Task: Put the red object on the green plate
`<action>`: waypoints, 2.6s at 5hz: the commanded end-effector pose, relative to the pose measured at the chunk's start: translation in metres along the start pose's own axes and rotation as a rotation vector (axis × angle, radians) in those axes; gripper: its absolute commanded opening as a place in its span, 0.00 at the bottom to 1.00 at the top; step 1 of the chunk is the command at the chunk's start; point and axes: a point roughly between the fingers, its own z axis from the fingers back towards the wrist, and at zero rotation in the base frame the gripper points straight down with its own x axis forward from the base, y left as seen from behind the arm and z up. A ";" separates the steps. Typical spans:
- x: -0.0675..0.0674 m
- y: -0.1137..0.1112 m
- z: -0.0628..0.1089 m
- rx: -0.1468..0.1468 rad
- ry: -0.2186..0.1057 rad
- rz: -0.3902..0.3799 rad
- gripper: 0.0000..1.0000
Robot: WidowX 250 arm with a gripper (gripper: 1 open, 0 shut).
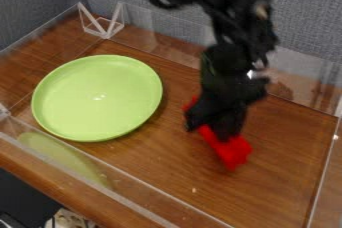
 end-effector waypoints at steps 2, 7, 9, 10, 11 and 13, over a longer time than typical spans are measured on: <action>0.066 0.042 0.041 -0.072 -0.063 0.179 0.00; 0.131 0.098 -0.012 -0.017 -0.065 0.384 0.00; 0.149 0.098 -0.023 -0.009 -0.061 0.425 0.00; 0.156 0.100 -0.031 -0.001 -0.062 0.434 0.00; 0.161 0.106 -0.037 0.007 -0.066 0.440 0.00; 0.164 0.118 -0.039 0.019 -0.078 0.418 0.00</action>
